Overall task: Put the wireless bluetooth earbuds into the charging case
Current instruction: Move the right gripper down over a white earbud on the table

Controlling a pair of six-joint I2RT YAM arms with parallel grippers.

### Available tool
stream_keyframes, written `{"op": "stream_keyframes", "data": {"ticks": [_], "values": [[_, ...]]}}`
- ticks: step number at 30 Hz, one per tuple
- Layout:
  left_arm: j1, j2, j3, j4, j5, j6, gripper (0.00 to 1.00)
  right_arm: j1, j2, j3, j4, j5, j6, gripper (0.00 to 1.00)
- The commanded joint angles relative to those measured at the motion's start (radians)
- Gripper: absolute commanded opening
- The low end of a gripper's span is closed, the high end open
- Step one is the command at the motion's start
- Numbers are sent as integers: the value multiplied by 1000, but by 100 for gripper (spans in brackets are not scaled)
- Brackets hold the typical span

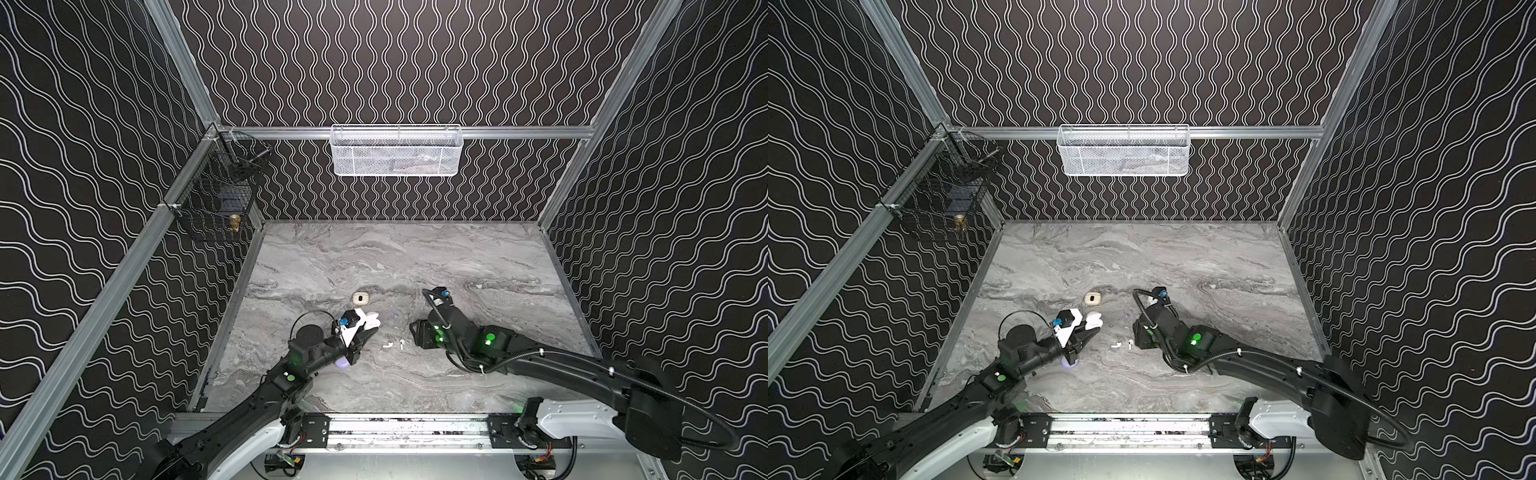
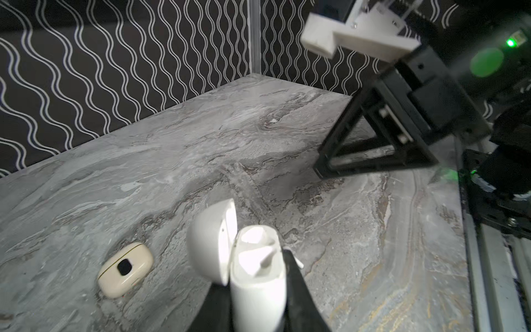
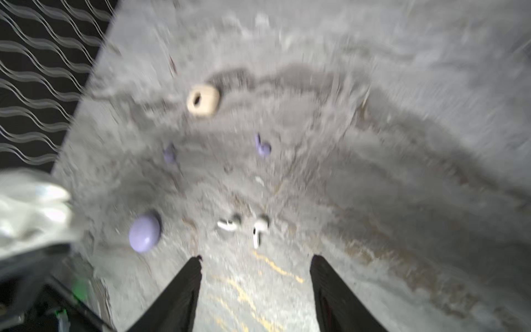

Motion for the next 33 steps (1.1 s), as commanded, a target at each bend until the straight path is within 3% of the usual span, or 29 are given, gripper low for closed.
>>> {"op": "stream_keyframes", "data": {"ticks": [1, 10, 20, 29, 33], "values": [[1, -12, 11, 7, -57, -40, 0, 0, 78, 55, -102, -88, 45, 63], [0, -265, 64, -320, -166, -122, 0, 0, 323, 242, -238, -98, 33, 63], [0, -328, 19, -300, -152, -111, 0, 0, 544, 409, -343, -99, -15, 60], [0, -332, 19, -306, -148, -116, 0, -6, 633, 459, -383, -78, -15, 57], [0, -341, 19, -310, -148, -117, 0, -18, 632, 440, -371, -80, -10, 48]]}}
